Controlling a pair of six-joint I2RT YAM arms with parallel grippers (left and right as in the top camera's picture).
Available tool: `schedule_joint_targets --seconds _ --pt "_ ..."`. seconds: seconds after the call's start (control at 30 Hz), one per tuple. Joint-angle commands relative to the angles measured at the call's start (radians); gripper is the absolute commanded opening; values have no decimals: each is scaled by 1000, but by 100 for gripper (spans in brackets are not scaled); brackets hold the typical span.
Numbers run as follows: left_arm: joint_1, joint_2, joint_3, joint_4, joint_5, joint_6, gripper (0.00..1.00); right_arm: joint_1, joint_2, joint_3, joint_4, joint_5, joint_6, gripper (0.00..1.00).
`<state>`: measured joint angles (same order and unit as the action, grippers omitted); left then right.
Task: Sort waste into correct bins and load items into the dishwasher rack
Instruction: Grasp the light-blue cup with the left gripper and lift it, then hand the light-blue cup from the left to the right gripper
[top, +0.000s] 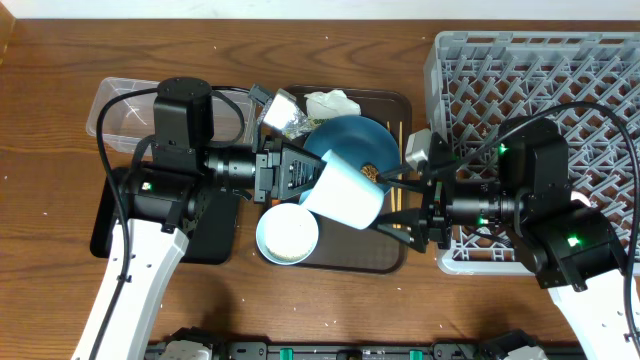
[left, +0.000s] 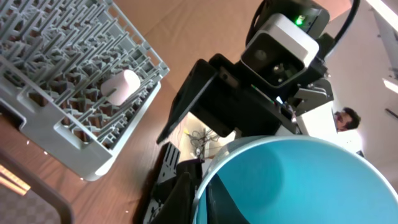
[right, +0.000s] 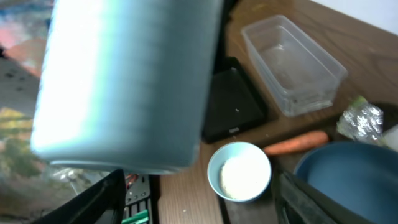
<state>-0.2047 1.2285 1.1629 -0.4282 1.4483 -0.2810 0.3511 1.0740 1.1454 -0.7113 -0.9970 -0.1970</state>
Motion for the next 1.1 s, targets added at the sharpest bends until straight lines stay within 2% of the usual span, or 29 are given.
schedule_joint_targets --seconds 0.0,0.07,0.3,0.57,0.73,0.87,1.0,1.07 --pt "-31 -1 5 5 7 13 6 32 3 10 20 -103 -34 76" --pt "-31 -1 5 8 7 13 6 32 3 10 18 -108 -48 81" --pt "-26 -1 5 43 7 -12 6 37 3 10 2 -175 -74 85" --pt "-19 -2 5 190 5 -108 6 39 3 10 -34 -212 -111 84" --pt "-21 -1 4 175 3 -111 6 37 -12 10 50 -202 -72 84" --pt "-22 -1 4 176 7 -125 6 32 -26 10 147 -78 23 85" --pt "-29 -1 4 176 7 -125 6 32 -31 10 238 -66 77 85" --pt "-37 -1 4 176 6 -125 6 32 -31 10 272 -66 97 82"
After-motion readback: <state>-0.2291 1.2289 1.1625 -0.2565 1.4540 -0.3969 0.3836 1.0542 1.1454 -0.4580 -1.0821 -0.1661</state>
